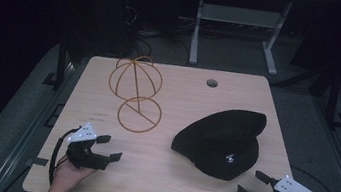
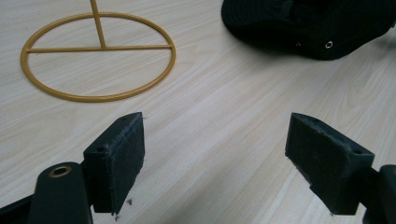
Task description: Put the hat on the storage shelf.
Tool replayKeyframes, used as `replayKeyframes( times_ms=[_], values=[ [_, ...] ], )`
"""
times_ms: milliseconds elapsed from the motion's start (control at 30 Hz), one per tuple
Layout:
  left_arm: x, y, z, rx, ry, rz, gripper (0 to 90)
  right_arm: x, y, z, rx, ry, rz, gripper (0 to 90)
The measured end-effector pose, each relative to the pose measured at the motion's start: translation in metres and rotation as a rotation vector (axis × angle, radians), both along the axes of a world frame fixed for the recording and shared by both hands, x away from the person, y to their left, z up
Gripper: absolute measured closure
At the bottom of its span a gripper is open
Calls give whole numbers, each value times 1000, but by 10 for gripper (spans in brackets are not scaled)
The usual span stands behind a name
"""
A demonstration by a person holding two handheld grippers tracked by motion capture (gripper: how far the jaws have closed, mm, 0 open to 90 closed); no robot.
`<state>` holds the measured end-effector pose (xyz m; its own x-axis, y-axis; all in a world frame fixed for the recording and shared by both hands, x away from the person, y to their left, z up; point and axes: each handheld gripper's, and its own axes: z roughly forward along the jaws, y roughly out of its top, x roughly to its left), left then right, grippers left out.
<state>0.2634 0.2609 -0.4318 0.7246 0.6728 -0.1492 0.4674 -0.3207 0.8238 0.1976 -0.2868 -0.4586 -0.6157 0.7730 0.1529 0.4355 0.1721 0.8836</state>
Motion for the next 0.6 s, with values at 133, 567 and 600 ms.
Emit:
replayKeyframes(
  times_ms=[133, 567, 600],
  values=[
    [0, -1, 0, -3, 3, -4, 195, 4, -1, -3, -2, 3, 10, 145],
    [-6, -19, 6, 8, -30, -96, 196, -2, -6, 1, 33, -4, -13, 143],
    [-6, -21, 7, 8, -32, -100, 195, -2, -6, 1, 29, -4, -12, 143]
  ],
)
